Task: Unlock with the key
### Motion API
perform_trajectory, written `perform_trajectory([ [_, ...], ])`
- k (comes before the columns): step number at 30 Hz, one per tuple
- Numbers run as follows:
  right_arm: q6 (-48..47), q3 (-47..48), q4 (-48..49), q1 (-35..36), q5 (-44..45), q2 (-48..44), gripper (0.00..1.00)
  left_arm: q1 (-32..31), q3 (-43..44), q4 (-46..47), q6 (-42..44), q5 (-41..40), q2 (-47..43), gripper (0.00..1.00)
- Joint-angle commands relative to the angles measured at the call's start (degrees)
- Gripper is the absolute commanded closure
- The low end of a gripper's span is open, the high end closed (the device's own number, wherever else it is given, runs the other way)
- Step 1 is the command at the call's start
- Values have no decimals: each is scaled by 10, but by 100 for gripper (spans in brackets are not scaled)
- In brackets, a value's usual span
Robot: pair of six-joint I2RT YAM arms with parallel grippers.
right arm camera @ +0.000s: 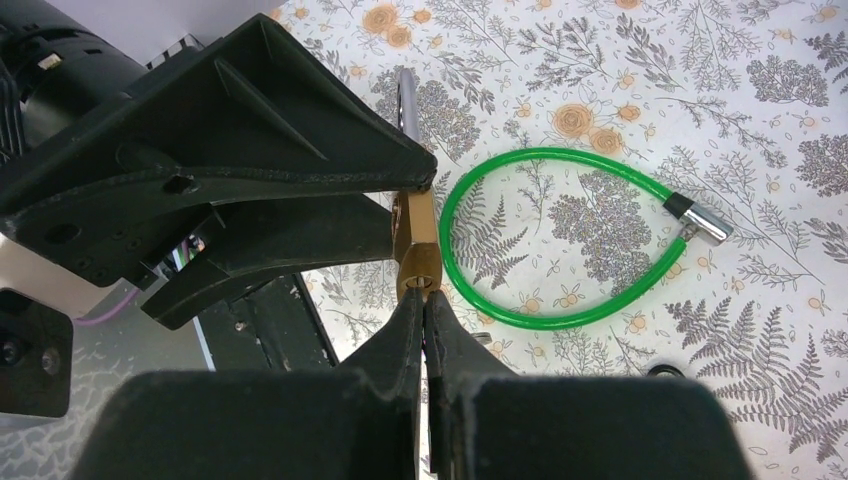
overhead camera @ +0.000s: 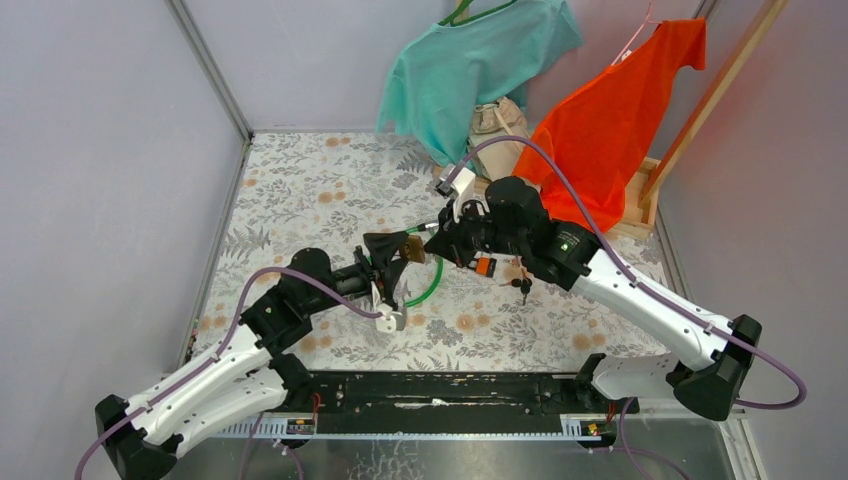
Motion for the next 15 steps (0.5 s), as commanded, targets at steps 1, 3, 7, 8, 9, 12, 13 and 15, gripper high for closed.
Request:
perform_trajectory([
  [1, 34, 3, 86, 10, 1, 11, 100, -14, -3, 171, 16, 35, -14, 100],
  [3, 58, -8, 98, 9, -2, 8, 100, -14, -19, 197, 30, 34, -20, 100],
  [7, 120, -29, 111, -8, -39, 4, 100, -14, -58, 248, 70, 35, -35, 100],
  [8, 141, -37, 119, -19, -58, 2, 100, -14, -71, 270, 83, 37, -39, 100],
  [9, 173, -49, 130, -32, -83, -1, 100, -15, -85, 295, 94, 38, -41, 100],
  [12, 236, -82, 161, -70, -144, -13, 100, -15, -108, 327, 123, 38, -47, 100],
  [13, 251, -92, 171, -80, -159, -18, 100, -15, -116, 341, 130, 37, -48, 100],
  [15, 276, -108, 184, -93, -180, -25, 100, -15, -130, 368, 146, 33, -46, 100],
])
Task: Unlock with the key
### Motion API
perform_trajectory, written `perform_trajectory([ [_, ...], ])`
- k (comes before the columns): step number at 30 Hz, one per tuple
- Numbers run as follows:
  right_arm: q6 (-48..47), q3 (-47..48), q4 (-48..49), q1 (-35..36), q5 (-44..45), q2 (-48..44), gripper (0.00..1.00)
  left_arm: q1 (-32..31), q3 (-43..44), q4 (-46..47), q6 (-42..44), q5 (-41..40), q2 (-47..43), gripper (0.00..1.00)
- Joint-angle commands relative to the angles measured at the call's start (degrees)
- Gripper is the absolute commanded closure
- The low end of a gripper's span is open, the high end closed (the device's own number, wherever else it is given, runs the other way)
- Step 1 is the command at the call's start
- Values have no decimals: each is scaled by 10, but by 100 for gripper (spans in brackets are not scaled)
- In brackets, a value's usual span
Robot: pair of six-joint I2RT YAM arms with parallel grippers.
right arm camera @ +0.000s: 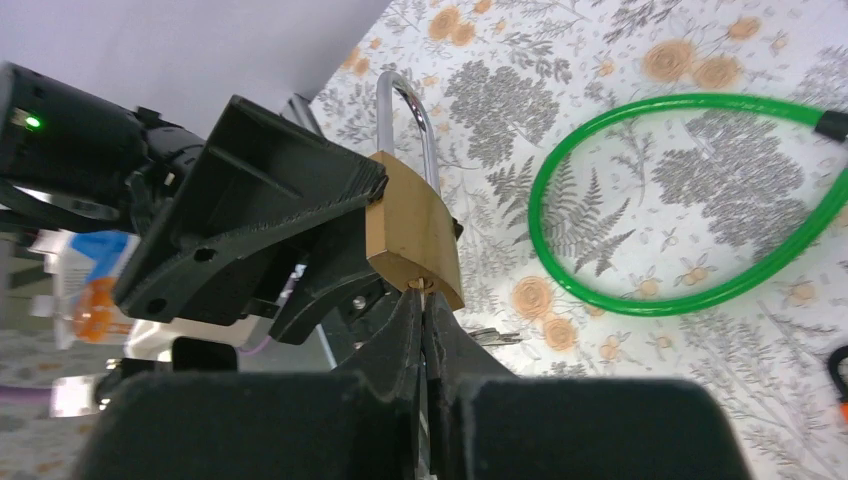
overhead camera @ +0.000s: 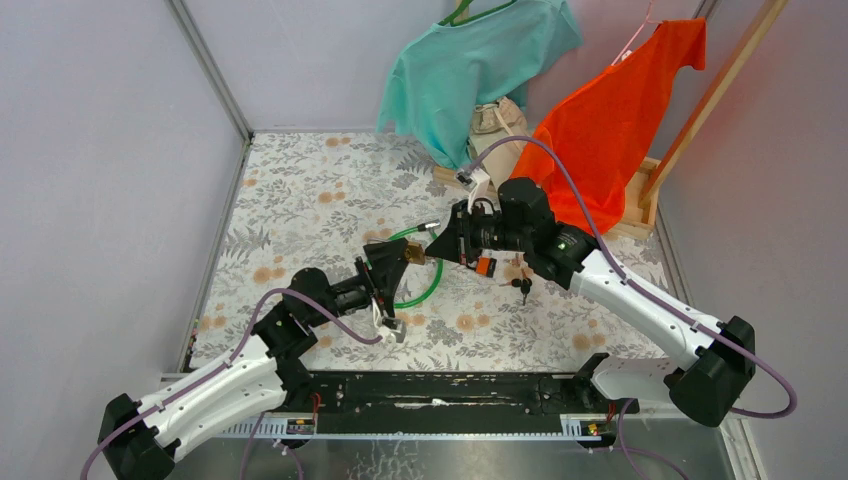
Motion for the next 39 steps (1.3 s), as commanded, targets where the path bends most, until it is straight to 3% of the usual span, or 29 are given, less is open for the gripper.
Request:
perform_trajectory([
  [1, 108, -31, 91, -30, -94, -23, 100, -13, -11, 214, 69, 41, -14, 100],
  [12, 186, -73, 118, -47, -139, -29, 100, -13, -34, 316, 106, -5, 21, 100],
  [14, 161, -60, 90, -48, -126, -33, 87, -13, -26, 286, 98, -8, 12, 100],
  [15, 134, -48, 66, -48, -107, -37, 70, -13, -20, 260, 91, -7, 6, 100],
  [18, 46, -23, 27, -47, -51, -60, 35, -13, 8, 164, 59, -2, -15, 100],
  [24, -55, -18, 57, -28, -33, -69, 12, -13, 71, 32, -17, 2, -18, 100],
  [32, -116, 33, 79, 32, -17, -18, 9, -14, 136, -81, -74, 13, -4, 100],
  [36, -100, 43, 101, 33, -16, 0, 15, -15, 134, -101, -60, 16, -11, 100],
  [39, -88, 55, 100, 33, -14, 15, 28, -15, 131, -101, -56, 15, -13, 100],
])
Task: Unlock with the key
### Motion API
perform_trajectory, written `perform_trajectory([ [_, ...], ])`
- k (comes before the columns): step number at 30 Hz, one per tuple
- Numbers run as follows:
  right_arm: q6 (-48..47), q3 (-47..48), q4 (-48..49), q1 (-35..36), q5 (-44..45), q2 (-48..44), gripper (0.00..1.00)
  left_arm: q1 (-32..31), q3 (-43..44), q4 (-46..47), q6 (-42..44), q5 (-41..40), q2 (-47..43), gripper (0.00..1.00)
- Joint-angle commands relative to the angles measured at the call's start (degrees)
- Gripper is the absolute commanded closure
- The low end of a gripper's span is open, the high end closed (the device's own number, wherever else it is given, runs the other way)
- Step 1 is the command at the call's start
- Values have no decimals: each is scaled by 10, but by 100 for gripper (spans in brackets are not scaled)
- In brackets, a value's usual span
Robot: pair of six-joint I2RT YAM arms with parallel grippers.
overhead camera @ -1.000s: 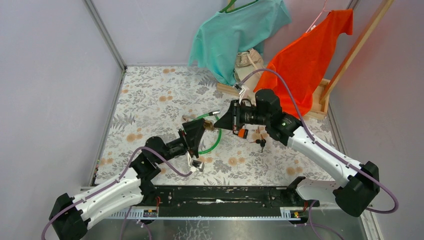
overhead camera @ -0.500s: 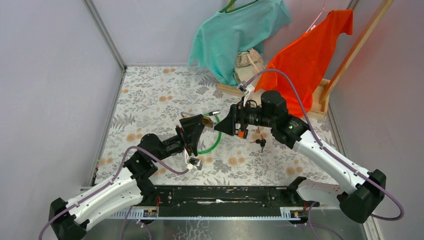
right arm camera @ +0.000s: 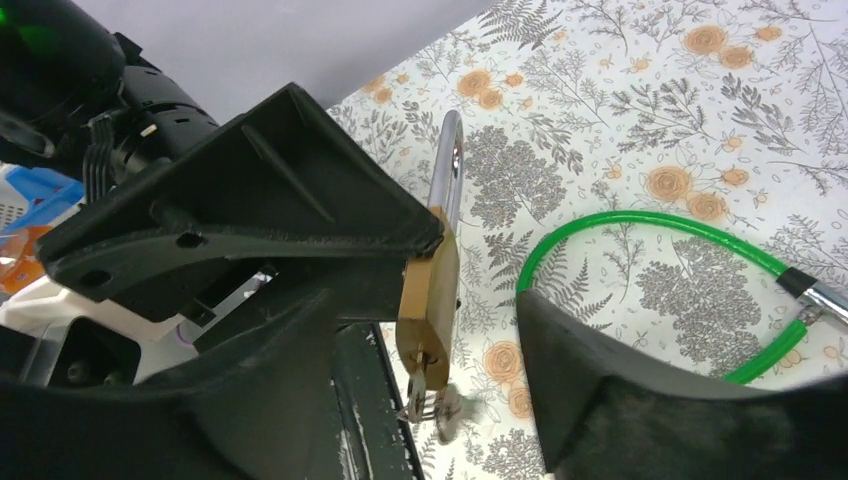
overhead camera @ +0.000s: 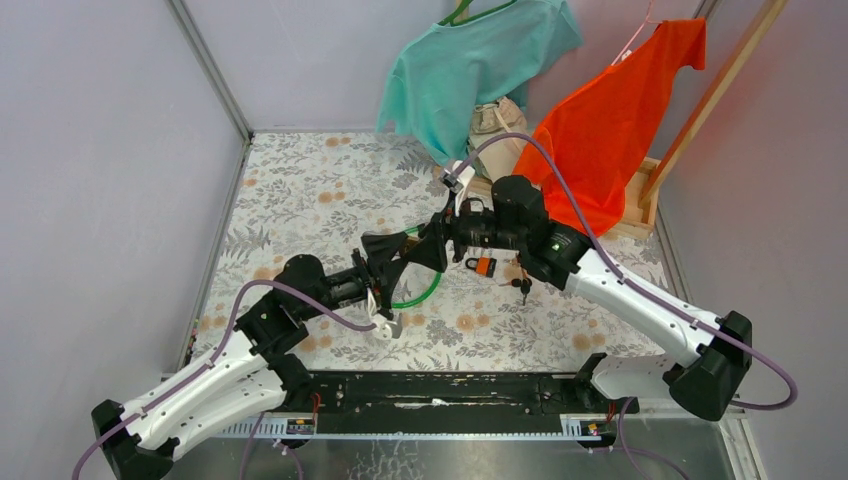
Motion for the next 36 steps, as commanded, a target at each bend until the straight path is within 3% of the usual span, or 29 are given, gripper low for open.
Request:
perform_trajectory([
  [1, 6, 43, 31, 3, 10, 17, 34, -4, 23, 27, 1, 8, -13, 100],
  [3, 11, 46, 25, 3, 7, 26, 49, -4, 26, 28, -1, 6, -11, 100],
  [5, 18, 47, 18, 2, 9, 29, 57, -4, 28, 32, -4, 3, -9, 100],
  [7, 22, 45, 14, 3, 6, 31, 53, -4, 28, 35, -5, -1, -8, 100],
  [10, 28, 36, 16, 3, -4, 30, 39, -5, 27, 41, -11, -3, -7, 100],
  [13, 31, 30, 21, 3, -7, 29, 39, -4, 27, 46, -10, -4, -5, 100],
  [16, 35, 29, 23, 3, -5, 30, 60, -5, 27, 49, -11, -5, -4, 100],
  [17, 37, 30, 21, 3, -3, 30, 63, -5, 27, 51, -12, -7, -4, 100],
  [18, 37, 32, 16, 3, -1, 32, 61, -5, 28, 52, -14, -10, -3, 100],
  [20, 36, 32, 9, 2, -3, 36, 43, -4, 30, 52, -16, -16, -1, 100],
  [21, 36, 31, 10, 3, -5, 37, 40, -5, 31, 52, -17, -17, -2, 100],
  [25, 32, 24, 18, 3, 2, 35, 40, -5, 32, 53, -19, -15, -1, 100],
  [28, 28, 27, 13, 3, 7, 39, 50, -5, 33, 55, -20, -18, 2, 100],
  [30, 22, 28, 5, 4, 8, 41, 45, -5, 37, 57, -24, -21, 5, 100],
  [31, 19, 25, 4, 5, 10, 40, 36, -5, 39, 57, -27, -23, 7, 100],
  [32, 17, 22, 5, 5, 12, 38, 33, -5, 40, 57, -29, -25, 9, 100],
  [36, 7, 17, 1, 5, 20, 31, 34, -5, 39, 57, -28, -24, 8, 100],
])
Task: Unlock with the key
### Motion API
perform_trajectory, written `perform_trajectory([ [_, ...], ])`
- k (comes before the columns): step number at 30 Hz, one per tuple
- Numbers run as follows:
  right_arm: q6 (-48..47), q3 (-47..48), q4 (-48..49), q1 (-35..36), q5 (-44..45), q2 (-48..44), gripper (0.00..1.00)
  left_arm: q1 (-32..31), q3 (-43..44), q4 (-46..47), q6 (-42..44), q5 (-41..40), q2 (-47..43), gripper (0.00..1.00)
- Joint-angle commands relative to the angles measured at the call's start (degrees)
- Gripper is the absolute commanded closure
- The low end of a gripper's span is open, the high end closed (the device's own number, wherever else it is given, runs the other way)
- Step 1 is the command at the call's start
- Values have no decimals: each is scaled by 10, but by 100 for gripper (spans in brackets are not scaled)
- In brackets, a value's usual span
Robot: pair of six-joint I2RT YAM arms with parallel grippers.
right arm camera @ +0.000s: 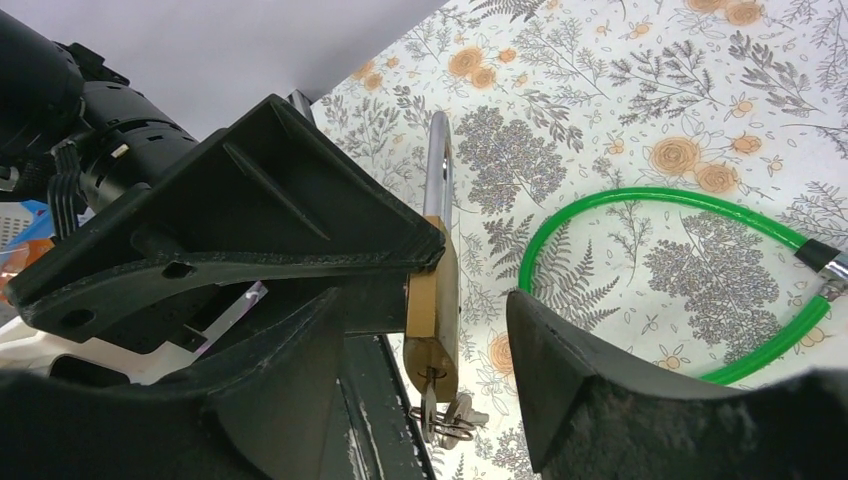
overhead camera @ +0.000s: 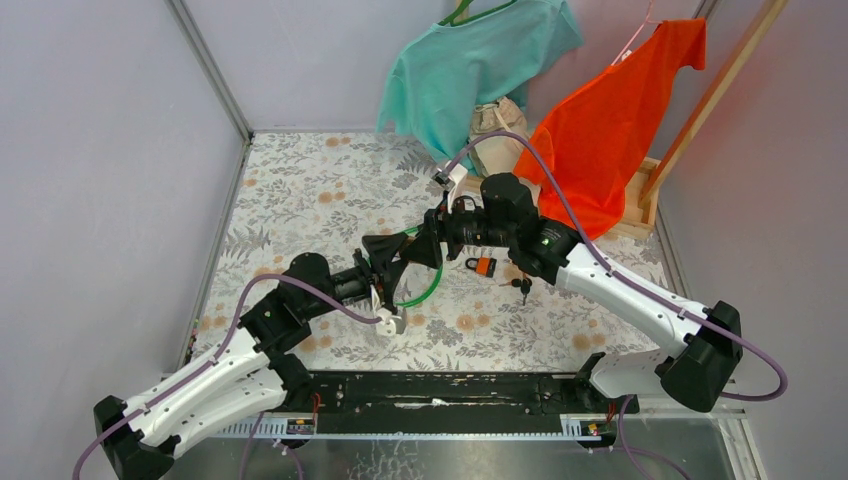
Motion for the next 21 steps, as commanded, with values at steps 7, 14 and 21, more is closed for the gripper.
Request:
perform_trajectory([
  [7, -33, -6, -17, 3, 36, -40, 19, -5, 44, 79, -6, -7, -8, 100],
  [14, -40, 26, -48, -1, 40, -68, 12, -5, 39, 76, 2, 8, -16, 100],
  [21, -11, 8, -11, -2, -1, -52, 17, -5, 47, 77, 1, 10, -10, 100],
])
